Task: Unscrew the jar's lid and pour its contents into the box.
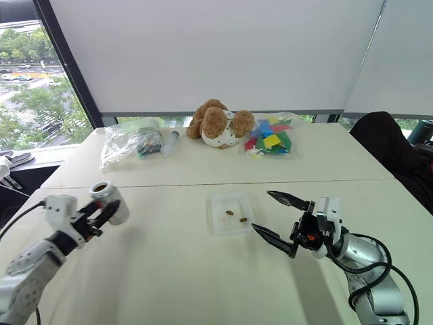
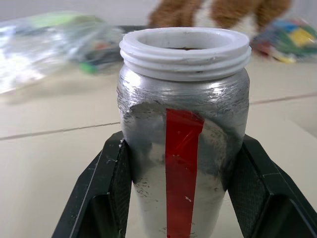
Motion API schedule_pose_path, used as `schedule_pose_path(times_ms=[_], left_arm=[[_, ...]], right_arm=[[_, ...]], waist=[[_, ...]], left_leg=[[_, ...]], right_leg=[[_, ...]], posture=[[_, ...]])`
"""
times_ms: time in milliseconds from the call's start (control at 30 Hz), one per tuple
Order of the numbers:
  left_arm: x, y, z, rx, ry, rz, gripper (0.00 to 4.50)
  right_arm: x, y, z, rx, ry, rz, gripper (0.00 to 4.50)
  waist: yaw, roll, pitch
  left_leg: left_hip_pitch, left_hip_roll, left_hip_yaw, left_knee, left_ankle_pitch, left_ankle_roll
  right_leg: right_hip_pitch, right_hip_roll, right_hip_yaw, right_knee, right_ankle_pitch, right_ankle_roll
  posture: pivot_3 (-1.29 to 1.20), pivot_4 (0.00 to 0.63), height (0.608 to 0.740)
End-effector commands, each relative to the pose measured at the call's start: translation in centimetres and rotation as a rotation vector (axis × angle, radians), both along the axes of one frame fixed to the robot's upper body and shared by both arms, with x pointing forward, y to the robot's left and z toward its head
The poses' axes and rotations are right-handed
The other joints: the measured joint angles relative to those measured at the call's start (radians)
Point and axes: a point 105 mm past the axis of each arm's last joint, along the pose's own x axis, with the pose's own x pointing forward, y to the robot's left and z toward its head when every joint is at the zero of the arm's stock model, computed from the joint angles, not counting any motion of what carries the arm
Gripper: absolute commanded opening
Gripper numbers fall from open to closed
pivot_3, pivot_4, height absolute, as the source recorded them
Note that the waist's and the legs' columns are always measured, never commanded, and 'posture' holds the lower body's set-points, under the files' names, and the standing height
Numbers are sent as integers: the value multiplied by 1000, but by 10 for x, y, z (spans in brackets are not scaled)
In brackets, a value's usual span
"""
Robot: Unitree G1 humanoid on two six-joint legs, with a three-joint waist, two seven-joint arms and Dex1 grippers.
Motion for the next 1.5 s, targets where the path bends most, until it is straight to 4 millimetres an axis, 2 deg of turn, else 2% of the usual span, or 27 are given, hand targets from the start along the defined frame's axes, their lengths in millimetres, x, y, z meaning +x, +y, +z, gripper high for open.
schedule_pose_path(times_ms=[33, 100, 200, 300, 500, 567, 600, 633, 700, 933, 1067, 1200, 1333, 1500], left_arm=[[-9, 35, 2, -14, -26, 179, 2035], [-12, 48, -6, 10, -14, 257, 2035], [-12, 56, -11, 19, -11, 322, 2035], [-11, 55, -15, 26, -13, 321, 2035], [-12, 60, -30, 80, -5, 335, 2035], [-12, 58, -30, 75, -18, 324, 2035], [-13, 57, -29, 60, -28, 318, 3053], [-14, 57, -29, 55, -33, 316, 3374], [-16, 57, -28, 47, -41, 309, 4409], [-25, 59, -34, 57, -3, 287, 4465], [-39, 65, -40, 90, 43, 271, 4465], [-63, 65, -44, 226, 134, 139, 4465], [-96, 33, -38, 517, 212, -205, 4465], [-120, 1, -25, 697, 202, -486, 4465]], right_arm=[[-3, 6, 3, 11, -32, 46, 4473], [-5, 9, 2, 10, -30, 69, 4473], [-6, 9, 0, 11, -11, 86, 4473], [-9, 8, -6, 6, 43, 106, 4473], [-13, 8, -8, -4, 44, 105, 4473], [-15, 5, -9, -12, 45, 97, 4473], [-16, 3, -9, -16, 47, 91, 4500], [-17, 1, -9, -19, 49, 84, 4500], [-18, -1, -10, -25, 51, 73, 4500], [-24, -9, -10, -37, 61, 28, 4500], [-33, -21, -12, -51, 79, -32, 4500], [-42, -37, -10, -84, 84, -90, 4500], [-53, -55, -5, -173, 97, -100, 4500], [-56, -73, 3, -246, 148, -96, 4500]], waist=[[-1, 0, 0], [-2, 0, 0], [-1, -1, -1], [1, -2, -1], [-1, -1, -2], [-2, -1, -2], [-2, -1, -2], [-2, -1, -2], [-2, -1, -2], [-1, -1, -2], [0, -1, -2], [-1, -2, -2], [-2, -2, -3], [13, -1, -3]], left_leg=[[0, 0, 0, 0, 0, 0], [0, 0, 0, 0, 0, 0], [0, 0, 0, 0, 0, 0], [0, 0, 0, 0, 0, 0], [0, 0, 0, 0, 0, 0], [0, 0, 0, -1, 0, 0], [0, 0, 0, -1, 0, 0], [0, 0, 0, -1, 0, 0], [0, 0, 0, -1, 0, 0], [0, 0, 0, -1, 0, 0], [-1, 0, 0, -1, 0, 0], [-1, 1, 0, -2, 0, 0], [-2, 2, 2, -4, -1, -1], [-3, 3, 3, -4, -3, -3]], right_leg=[[0, 0, 0, 0, 0, 0], [0, 0, 0, 0, 0, 0], [0, 0, 0, 0, 0, 0], [0, 0, 0, 0, 0, 0], [0, 0, 0, 0, 0, 0], [0, 0, 0, 0, 0, 0], [0, 0, 0, 0, 0, 0], [0, 0, 0, 0, 0, 0], [0, 0, 0, -1, 0, 0], [0, 0, 0, -1, 0, 0], [0, -1, 0, -2, 0, 0], [0, -1, 0, -3, -3, -5], [0, -1, 0, -10, -5, -9], [2, -5, 2, -15, -5, -10]], posture=[[0, 150, 740], [0, 150, 740], [0, 150, 740], [0, 150, 740], [0, 150, 740], [0, 150, 740], [0, 150, 740], [0, 150, 740], [0, 150, 740], [0, 150, 740], [0, 150, 740], [0, 150, 740], [0, 150, 740], [0, 150, 740]])
